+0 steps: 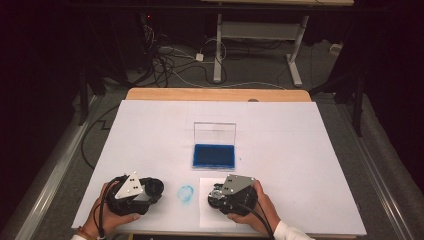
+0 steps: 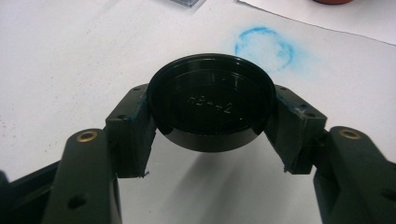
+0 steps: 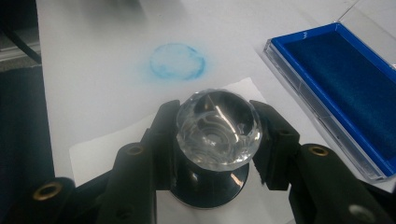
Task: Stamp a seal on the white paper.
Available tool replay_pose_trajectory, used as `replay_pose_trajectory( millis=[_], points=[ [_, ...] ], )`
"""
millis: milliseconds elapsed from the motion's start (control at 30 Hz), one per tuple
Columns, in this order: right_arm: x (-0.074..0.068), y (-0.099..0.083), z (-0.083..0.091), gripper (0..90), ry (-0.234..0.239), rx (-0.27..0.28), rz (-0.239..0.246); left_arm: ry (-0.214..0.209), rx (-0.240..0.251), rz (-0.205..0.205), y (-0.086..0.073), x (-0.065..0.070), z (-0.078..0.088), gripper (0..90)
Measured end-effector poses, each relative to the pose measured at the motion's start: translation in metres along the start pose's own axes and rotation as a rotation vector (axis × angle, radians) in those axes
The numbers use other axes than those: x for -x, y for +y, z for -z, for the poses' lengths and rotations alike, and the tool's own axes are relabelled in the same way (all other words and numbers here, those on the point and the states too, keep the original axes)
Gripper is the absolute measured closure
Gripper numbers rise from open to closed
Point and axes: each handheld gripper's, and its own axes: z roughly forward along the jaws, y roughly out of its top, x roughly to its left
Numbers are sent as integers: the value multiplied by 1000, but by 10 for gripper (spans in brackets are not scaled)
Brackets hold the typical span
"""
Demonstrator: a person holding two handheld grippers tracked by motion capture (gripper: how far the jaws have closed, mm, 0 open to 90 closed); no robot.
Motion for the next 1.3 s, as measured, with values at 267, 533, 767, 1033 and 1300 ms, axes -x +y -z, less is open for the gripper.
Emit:
replay_pose_trajectory(
  millis=[267, 533, 767, 1033, 1300],
  points=[
    [5, 8, 14, 570, -5, 52, -11, 1, 4, 0, 0, -1, 0, 363],
    [17, 13, 36, 570, -42, 122, -38, 3, 6, 0, 0, -1, 0, 363],
    [25, 14, 49, 569, -78, 150, -45, 0, 7, 0, 0, 0, -1, 363],
    [33, 13, 53, 569, -95, 160, -64, -4, 14, 7, 1, -2, -2, 363],
    [44, 9, 55, 569, -115, 161, -87, -12, 14, 8, 2, -5, -5, 363]
  ],
)
